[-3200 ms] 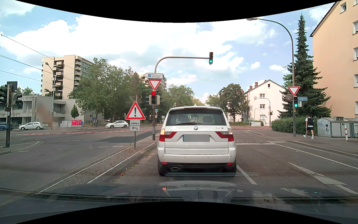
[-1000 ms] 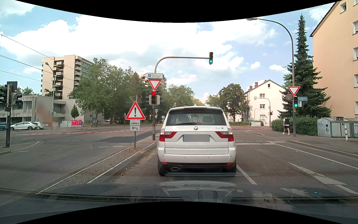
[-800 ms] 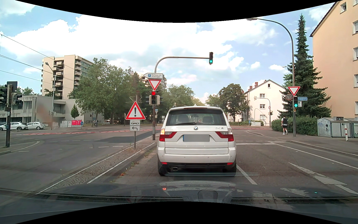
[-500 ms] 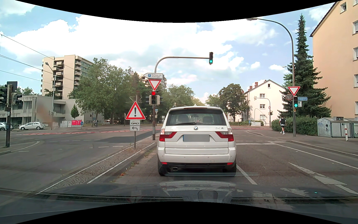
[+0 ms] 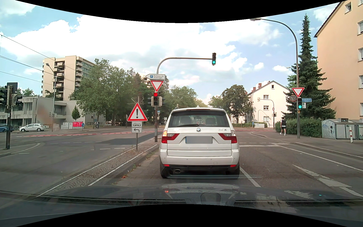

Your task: Follow the waypoints while adhering to traffic rules and regulations

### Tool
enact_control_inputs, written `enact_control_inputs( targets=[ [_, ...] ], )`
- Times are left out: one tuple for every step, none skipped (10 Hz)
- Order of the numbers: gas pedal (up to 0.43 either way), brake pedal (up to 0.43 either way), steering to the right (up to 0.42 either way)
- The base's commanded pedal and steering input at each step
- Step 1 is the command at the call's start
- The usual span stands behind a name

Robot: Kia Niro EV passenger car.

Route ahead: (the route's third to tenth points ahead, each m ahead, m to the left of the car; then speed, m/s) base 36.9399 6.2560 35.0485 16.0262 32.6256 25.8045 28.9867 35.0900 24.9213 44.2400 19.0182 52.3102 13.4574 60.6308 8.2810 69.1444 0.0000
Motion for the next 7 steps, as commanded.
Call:
enact_control_inputs(
  targets=[
    [0.0, 0.311, -0.004],
    [0.0, 0.311, -0.004],
    [0.0, 0.311, -0.004],
    [0.0, 0.311, -0.004],
    [0.0, 0.311, -0.004],
    [0.0, 0.311, -0.004],
    [0.0, 0.311, -0.004]
  ],
)
